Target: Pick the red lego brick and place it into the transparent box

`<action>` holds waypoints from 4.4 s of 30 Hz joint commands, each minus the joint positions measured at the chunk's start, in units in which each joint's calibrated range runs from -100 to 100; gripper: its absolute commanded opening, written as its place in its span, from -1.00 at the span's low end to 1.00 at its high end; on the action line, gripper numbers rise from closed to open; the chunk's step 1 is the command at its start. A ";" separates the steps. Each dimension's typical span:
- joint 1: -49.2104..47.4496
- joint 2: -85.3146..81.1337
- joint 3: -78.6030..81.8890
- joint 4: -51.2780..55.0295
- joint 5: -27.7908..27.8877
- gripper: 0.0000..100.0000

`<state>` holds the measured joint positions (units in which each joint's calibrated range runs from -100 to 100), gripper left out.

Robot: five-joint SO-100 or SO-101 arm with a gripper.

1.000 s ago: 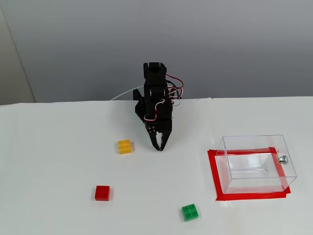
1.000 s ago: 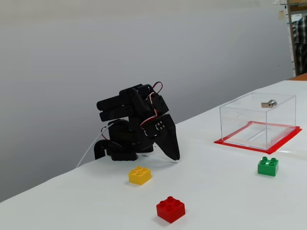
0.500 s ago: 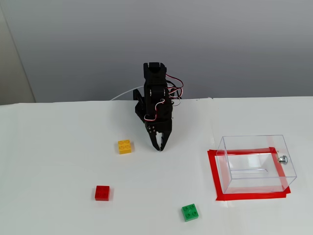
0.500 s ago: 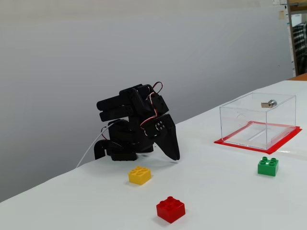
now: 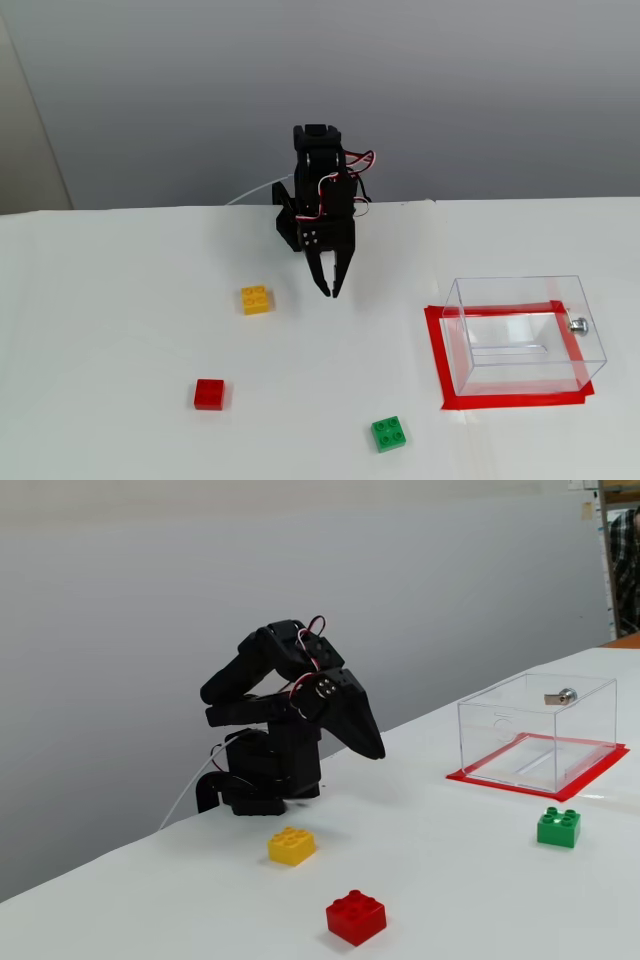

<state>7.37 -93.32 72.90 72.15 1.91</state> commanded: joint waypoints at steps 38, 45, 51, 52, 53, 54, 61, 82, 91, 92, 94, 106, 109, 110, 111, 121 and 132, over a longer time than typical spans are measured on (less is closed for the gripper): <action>21.94 65.28 -51.11 -4.96 10.62 -0.97; 26.38 74.95 -61.06 -5.05 10.78 -0.97; 29.34 82.92 -69.74 -5.05 13.33 -0.97; 29.78 84.03 -70.64 -5.05 13.91 -0.97; 30.23 85.05 -71.37 -5.14 14.27 -0.97; 30.67 86.15 -72.09 -5.14 14.64 -0.97; 34.44 92.77 -73.72 -9.23 17.25 -0.97; 37.32 101.51 -73.27 -16.89 17.98 -0.97; 36.36 103.20 -72.90 -16.97 18.66 -0.48; 36.29 103.37 -72.90 -16.97 18.66 -0.45; 36.21 103.37 -72.90 -16.97 18.66 -0.43; 33.26 105.75 -72.72 -16.97 18.40 -0.42; 33.55 106.60 -72.72 -16.89 18.29 -0.42; 33.55 106.94 -72.72 -16.89 18.29 -0.42; 33.55 107.28 -72.72 -16.89 18.29 -0.42; 33.70 110.25 -73.18 -16.97 18.19 -0.43; 35.25 113.22 -73.63 -20.98 18.35 -0.43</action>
<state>42.84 20.17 1.59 51.67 20.22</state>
